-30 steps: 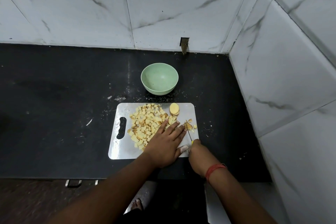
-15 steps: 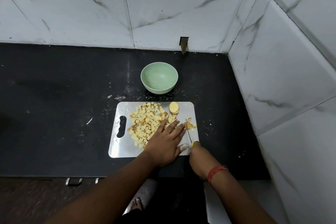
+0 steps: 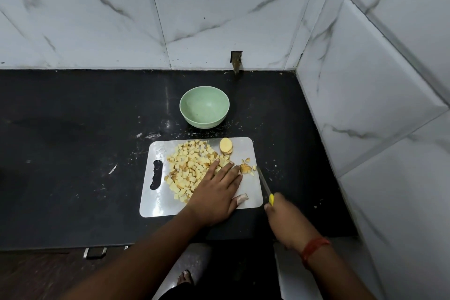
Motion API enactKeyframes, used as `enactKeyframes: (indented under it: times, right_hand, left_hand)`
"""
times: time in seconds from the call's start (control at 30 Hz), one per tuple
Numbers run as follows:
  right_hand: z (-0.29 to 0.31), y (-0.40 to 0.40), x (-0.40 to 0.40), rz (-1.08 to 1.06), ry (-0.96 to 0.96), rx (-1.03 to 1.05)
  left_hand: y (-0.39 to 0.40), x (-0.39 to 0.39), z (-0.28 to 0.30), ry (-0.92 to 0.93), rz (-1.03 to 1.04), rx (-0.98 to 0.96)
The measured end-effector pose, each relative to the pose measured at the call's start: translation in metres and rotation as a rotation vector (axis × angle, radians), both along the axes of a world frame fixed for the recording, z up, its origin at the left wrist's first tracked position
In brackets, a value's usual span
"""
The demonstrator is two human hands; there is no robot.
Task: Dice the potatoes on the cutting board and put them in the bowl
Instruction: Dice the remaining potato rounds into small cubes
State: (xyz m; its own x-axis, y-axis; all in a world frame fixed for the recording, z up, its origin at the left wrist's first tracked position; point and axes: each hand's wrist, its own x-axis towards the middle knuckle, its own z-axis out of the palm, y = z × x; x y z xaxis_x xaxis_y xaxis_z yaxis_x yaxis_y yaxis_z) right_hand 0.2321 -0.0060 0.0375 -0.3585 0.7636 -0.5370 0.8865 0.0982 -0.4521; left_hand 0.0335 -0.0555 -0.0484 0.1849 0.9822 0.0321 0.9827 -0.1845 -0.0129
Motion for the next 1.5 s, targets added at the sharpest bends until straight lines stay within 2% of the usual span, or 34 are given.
enactKeyframes:
  times: [0.13,0.23,0.4,0.6,0.77,0.87,0.97,1.1,1.2,1.33,1.5]
  right_hand:
    - [0.005,0.015,0.005,-0.077,0.08,0.012]
    - [0.004,0.019,0.008,-0.117,0.128,0.002]
    - [-0.001,0.021,0.015,-0.104,0.147,-0.019]
    - [-0.002,0.027,0.018,-0.114,0.202,-0.077]
    - [-0.008,0.042,0.004,-0.198,0.352,-0.051]
    - [-0.02,0.06,-0.019,-0.263,0.486,0.078]
    - [-0.032,0.076,-0.046,-0.235,0.5,0.247]
    - [-0.054,0.075,-0.077,-0.135,0.47,0.291]
    - [-0.068,0.063,-0.092,-0.071,0.463,0.354]
    - [-0.075,0.056,-0.1,-0.108,0.425,0.413]
    - [-0.082,0.036,-0.111,-0.08,0.471,0.41]
  left_hand:
    - [0.019,0.01,0.013,0.016,-0.126,0.044]
    - [0.042,0.019,0.014,0.074,-0.194,0.005]
    - [0.059,0.025,0.01,0.223,-0.104,-0.124]
    - [0.047,0.008,0.008,0.244,-0.035,-0.127]
    - [0.035,-0.001,0.011,0.084,-0.001,-0.05]
    - [0.023,-0.004,0.016,-0.061,0.14,-0.025]
    - [0.006,-0.018,0.015,-0.159,0.348,0.022]
    - [-0.019,-0.049,0.012,-0.303,0.561,0.114]
    - [-0.028,-0.067,0.012,-0.402,0.658,0.109]
    - [-0.03,-0.088,0.009,-0.533,0.662,0.004]
    - [-0.016,-0.102,0.008,-0.59,0.587,-0.06]
